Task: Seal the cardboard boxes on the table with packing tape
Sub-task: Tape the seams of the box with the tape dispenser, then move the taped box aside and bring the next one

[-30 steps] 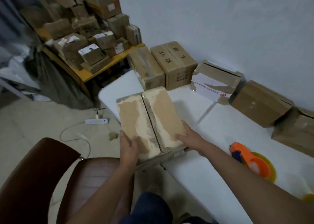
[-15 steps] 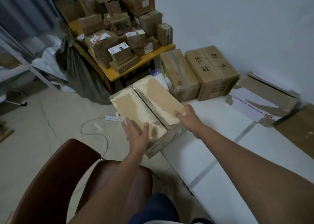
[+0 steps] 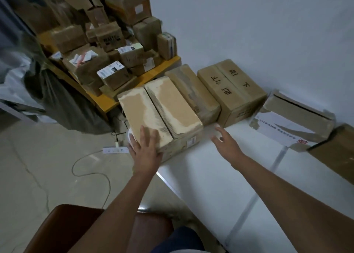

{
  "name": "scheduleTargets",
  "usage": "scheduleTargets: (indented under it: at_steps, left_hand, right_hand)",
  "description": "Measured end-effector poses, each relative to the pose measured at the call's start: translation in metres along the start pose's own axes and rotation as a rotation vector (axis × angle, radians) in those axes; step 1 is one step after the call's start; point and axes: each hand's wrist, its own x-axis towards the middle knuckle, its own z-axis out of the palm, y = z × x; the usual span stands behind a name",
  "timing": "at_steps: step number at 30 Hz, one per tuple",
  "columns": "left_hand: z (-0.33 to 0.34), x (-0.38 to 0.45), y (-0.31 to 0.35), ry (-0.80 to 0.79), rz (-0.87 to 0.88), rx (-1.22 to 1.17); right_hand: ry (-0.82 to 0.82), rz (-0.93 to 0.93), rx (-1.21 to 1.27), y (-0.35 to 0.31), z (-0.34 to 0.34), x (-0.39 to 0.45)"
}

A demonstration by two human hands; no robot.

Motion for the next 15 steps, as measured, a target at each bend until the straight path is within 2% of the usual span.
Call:
scheduleTargets:
  at_steps: [3,5,11,15]
  left_hand:
    - [-0.003,0.010,0.016,0.083,0.201,0.103]
    - [0.003,0.015,0.045,0.050,0.371,0.128]
    - [0.025,0.026,0.151,-0.124,0.735,-0.058]
    - [0.044,0.030,0.220,-0.377,0.835,-0.223]
  right_hand:
    - [0.089,0.090,0.033,0.023,-0.023,-0.002]
    - [0.160,0.142,0.060,0.042,-0.044,-0.007]
    - [0.418,0.264,0.157,0.087,-0.118,-0.031]
    - [0.587,0.323,0.221,0.107,-0.170,-0.043]
